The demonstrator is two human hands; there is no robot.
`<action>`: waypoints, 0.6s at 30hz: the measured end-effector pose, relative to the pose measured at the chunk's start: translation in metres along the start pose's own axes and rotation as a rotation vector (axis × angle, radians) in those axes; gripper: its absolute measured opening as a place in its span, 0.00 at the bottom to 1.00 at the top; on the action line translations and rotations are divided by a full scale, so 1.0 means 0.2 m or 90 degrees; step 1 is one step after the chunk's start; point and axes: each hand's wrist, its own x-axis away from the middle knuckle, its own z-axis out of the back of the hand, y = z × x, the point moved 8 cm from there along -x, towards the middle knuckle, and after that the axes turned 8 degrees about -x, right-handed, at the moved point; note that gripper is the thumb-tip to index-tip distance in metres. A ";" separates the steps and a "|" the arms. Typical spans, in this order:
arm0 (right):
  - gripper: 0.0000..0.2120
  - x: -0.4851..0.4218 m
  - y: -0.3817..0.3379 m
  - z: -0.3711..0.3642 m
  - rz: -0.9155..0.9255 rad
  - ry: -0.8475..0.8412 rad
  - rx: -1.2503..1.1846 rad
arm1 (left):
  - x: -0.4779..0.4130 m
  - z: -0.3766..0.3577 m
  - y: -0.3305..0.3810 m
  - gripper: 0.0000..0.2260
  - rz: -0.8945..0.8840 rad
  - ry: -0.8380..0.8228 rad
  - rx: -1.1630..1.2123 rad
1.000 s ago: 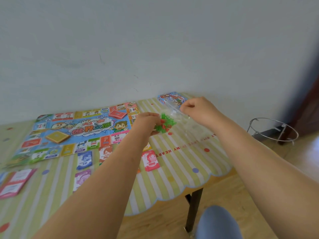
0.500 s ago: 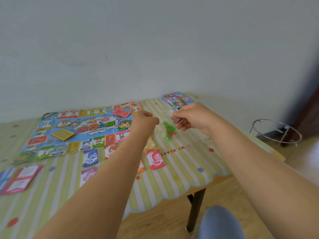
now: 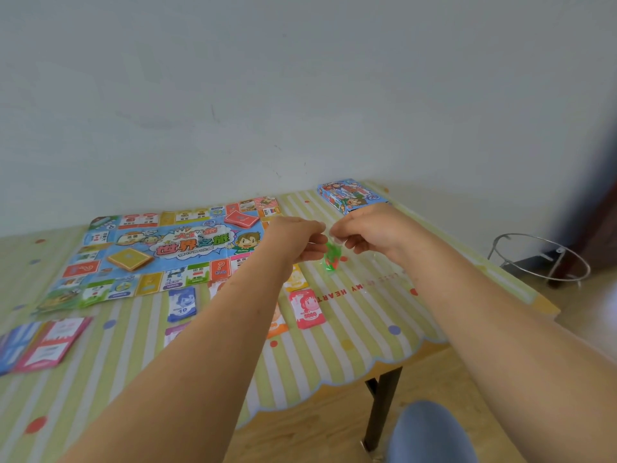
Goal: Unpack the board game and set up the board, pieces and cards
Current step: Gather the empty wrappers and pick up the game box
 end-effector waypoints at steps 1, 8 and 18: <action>0.07 0.00 0.00 0.00 0.003 -0.001 0.003 | 0.00 0.00 0.00 0.07 0.006 -0.004 0.011; 0.02 0.01 0.00 -0.02 0.003 -0.017 0.011 | 0.01 -0.02 -0.02 0.10 0.026 -0.025 0.014; 0.03 0.00 0.02 -0.02 0.004 -0.003 -0.011 | 0.03 -0.02 0.01 0.06 0.015 -0.042 0.030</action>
